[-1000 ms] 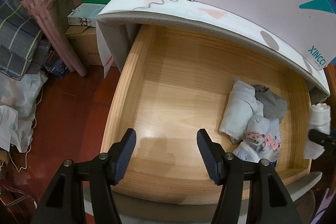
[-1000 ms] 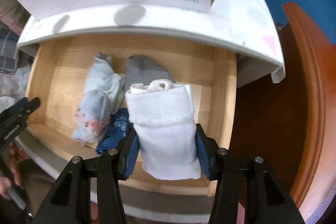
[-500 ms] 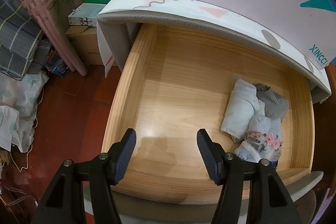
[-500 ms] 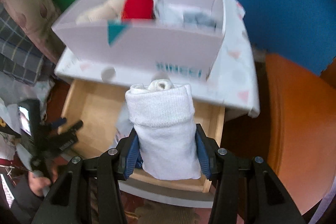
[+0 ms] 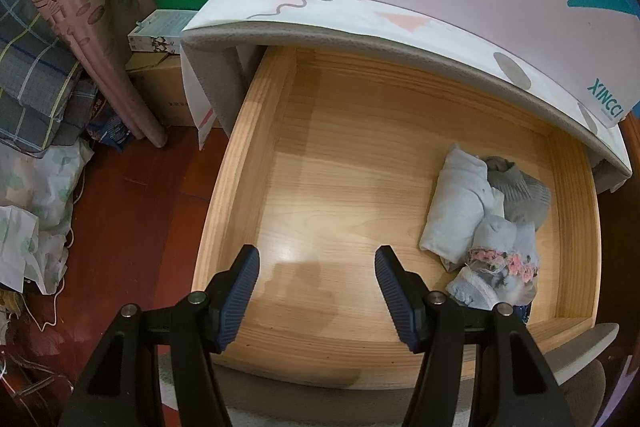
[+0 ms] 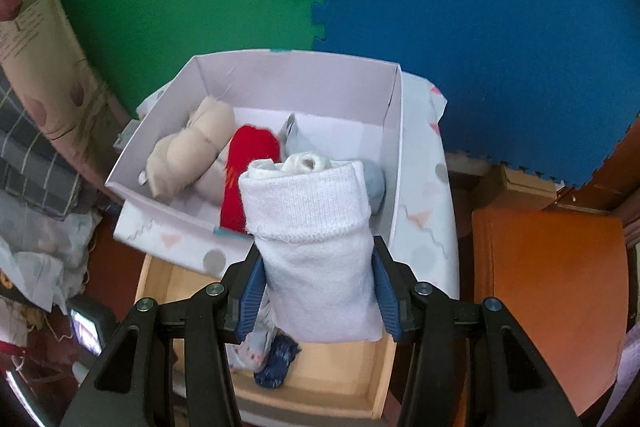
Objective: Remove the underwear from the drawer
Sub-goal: 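Lift the white sock with the right tool and carry it over the box, then open the right tool to release the white sock into the box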
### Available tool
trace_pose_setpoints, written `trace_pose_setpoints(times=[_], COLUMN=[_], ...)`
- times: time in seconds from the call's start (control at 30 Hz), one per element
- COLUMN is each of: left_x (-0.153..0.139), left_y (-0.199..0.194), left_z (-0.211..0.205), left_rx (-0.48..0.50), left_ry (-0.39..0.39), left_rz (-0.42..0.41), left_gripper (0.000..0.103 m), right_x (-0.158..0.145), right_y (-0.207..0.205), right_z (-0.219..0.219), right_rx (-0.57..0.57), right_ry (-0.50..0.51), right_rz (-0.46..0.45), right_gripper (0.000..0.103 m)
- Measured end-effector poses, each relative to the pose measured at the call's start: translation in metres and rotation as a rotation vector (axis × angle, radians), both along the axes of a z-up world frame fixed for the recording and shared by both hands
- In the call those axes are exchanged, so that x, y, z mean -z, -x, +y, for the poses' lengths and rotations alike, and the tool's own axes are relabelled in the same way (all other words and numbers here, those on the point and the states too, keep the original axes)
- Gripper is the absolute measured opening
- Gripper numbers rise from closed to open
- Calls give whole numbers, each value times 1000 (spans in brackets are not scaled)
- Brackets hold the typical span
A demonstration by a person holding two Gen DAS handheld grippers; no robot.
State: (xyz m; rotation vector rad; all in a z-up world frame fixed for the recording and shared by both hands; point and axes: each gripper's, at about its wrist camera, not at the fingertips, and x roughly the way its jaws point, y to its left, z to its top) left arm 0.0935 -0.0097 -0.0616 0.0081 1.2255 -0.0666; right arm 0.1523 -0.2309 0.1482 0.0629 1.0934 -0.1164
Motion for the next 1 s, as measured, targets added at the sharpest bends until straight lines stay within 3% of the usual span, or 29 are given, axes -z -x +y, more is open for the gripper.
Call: trace_pose_setpoints(times=[0.2, 0.4, 0.73, 1.0], left_x=[1, 0, -1, 0], left_y=[-1, 0, -1, -1], left_z=[0, -5, -2, -3], left_rx=[2, 10, 12, 12], left_ry=[-1, -11, -5, -8], left_rz=[3, -4, -2, 1], left_gripper=[62, 62, 62, 62], right_x=[5, 29, 70, 44], right_y=[-32, -60, -72, -59], right_z=[-6, -11, -15, -10], right_rx=[28, 47, 77, 47], right_ry=[5, 5, -50, -61], right_rz=[12, 65, 132, 86], right_gripper=[46, 46, 49, 55])
